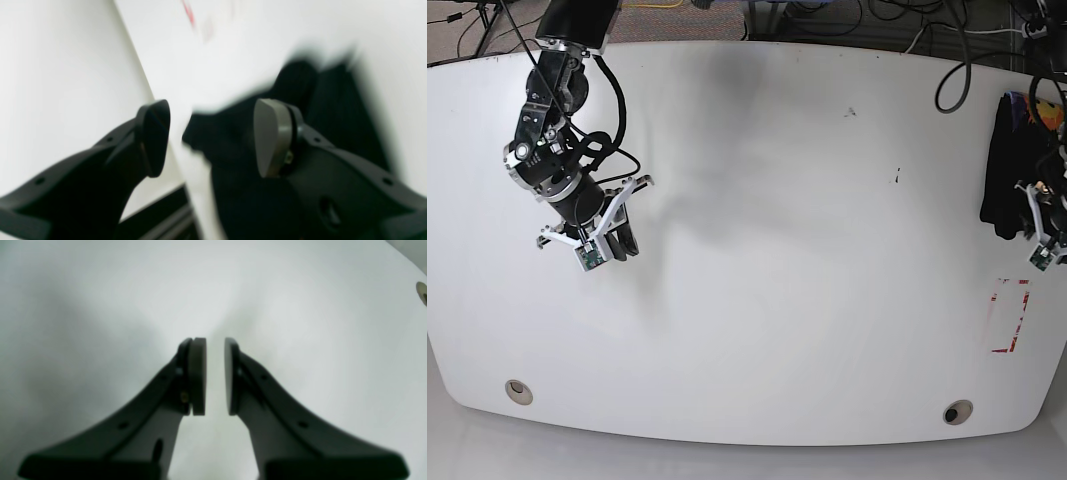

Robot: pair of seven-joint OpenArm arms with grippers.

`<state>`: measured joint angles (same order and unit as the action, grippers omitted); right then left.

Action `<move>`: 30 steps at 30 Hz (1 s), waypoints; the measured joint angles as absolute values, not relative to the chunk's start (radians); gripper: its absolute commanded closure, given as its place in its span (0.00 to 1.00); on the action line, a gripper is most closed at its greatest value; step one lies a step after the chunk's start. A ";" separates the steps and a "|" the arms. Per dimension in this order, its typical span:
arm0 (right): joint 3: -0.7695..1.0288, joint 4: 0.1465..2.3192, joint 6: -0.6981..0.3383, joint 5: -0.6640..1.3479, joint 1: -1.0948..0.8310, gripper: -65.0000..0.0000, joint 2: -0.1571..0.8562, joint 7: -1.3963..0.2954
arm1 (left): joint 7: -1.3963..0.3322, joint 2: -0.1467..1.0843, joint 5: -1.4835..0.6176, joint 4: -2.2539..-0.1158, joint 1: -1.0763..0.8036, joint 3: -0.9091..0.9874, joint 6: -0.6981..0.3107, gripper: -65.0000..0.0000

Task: Layout the t-shirt on the table in an organized manner, then fold the t-shirt properly
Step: 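Release the shirt and lift the left gripper away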

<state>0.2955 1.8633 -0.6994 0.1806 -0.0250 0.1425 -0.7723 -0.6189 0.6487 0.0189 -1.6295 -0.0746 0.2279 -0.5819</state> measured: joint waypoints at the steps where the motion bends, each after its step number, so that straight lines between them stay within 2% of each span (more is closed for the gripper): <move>1: 0.295 1.853 -0.700 0.152 -0.029 0.85 0.141 -0.736 | -0.619 0.618 0.018 -1.650 -0.079 0.227 -0.590 0.43; 5: 0.295 1.818 -0.699 0.027 -0.039 0.85 0.123 -0.601 | -0.553 0.503 0.029 -1.702 -0.088 0.220 -0.556 0.43; 9: 0.299 1.751 -0.696 -0.160 -0.041 0.85 0.074 -0.453 | -0.424 0.377 0.081 -1.721 -0.083 0.224 -0.451 0.43; 15: 0.313 1.689 -0.709 -0.187 -0.070 0.86 0.053 -0.321 | -0.232 0.207 0.112 -1.750 -0.141 0.231 -0.339 0.43; 21: 0.370 1.699 -0.688 -0.207 -0.138 0.86 0.064 -0.341 | -0.144 0.087 0.115 -1.778 -0.260 0.225 -0.303 0.43; 30: 0.401 1.810 -0.706 -0.089 -0.379 0.86 0.050 -0.352 | -0.126 0.050 0.112 -1.923 -0.546 0.225 -0.295 0.43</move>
